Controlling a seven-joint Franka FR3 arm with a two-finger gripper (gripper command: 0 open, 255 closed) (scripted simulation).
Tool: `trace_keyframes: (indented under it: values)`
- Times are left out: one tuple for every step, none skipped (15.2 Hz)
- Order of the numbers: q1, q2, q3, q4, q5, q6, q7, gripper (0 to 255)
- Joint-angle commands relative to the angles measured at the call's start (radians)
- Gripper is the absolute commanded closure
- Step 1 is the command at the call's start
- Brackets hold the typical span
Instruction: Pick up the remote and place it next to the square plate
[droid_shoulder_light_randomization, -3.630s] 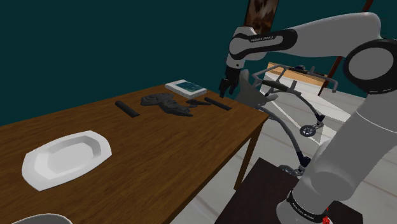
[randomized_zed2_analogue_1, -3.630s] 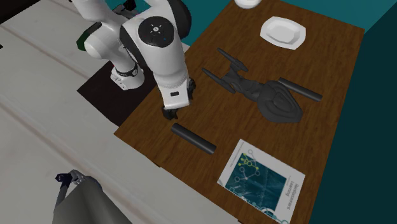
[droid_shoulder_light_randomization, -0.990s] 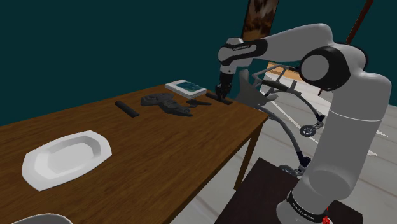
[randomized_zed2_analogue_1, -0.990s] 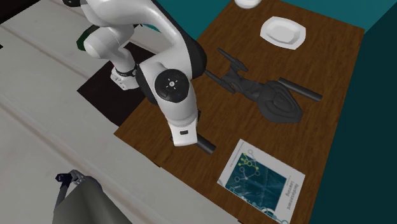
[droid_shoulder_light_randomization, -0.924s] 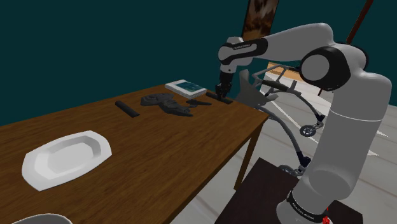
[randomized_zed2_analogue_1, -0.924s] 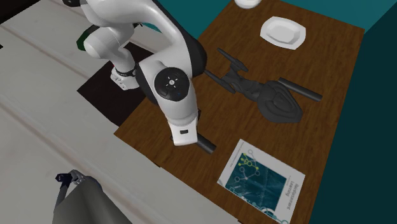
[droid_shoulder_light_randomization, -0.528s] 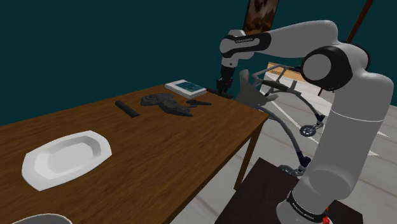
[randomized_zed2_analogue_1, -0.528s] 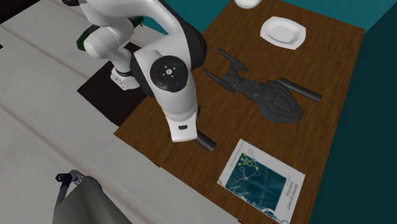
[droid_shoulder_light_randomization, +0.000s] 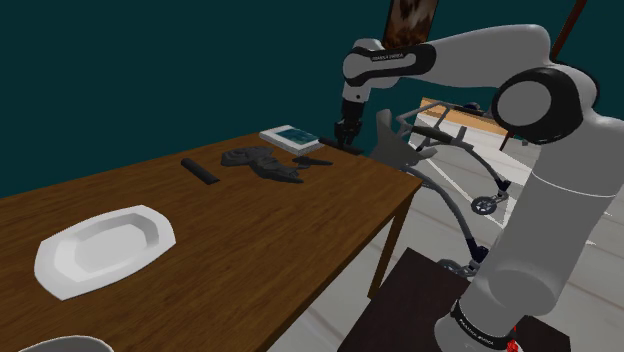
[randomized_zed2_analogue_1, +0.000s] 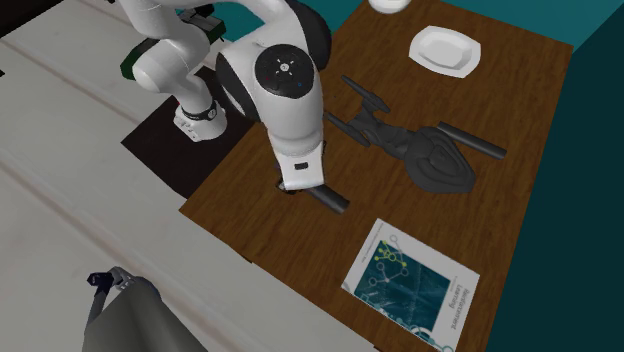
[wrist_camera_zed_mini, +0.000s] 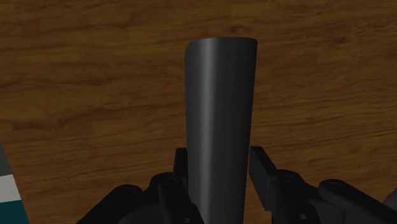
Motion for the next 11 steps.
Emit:
trace_keyframes:
  values:
    - [0.026, -0.032, 0.020, -0.041, -0.009, 0.014, 0.048, 255]
    - [0.039, -0.048, 0.031, -0.061, -0.012, 0.020, 0.072, 255]
    - [0.052, -0.063, 0.042, -0.079, -0.015, 0.026, 0.096, 255]
    - [0.064, -0.077, 0.054, -0.096, -0.018, 0.031, 0.120, 255]
    - [0.076, -0.089, 0.065, -0.111, -0.020, 0.037, 0.144, 255]
    - [0.088, -0.101, 0.077, -0.126, -0.022, 0.041, 0.168, 255]
    - [0.100, -0.112, 0.089, -0.139, -0.023, 0.046, 0.192, 255]
    - [0.111, -0.122, 0.101, -0.151, -0.024, 0.050, 0.216, 255]
    - [0.123, -0.130, 0.113, -0.161, -0.025, 0.054, 0.239, 255]
    - [0.134, -0.138, 0.126, -0.171, -0.025, 0.058, 0.263, 255]
    - [0.146, -0.145, 0.139, -0.179, -0.025, 0.061, 0.287, 255]
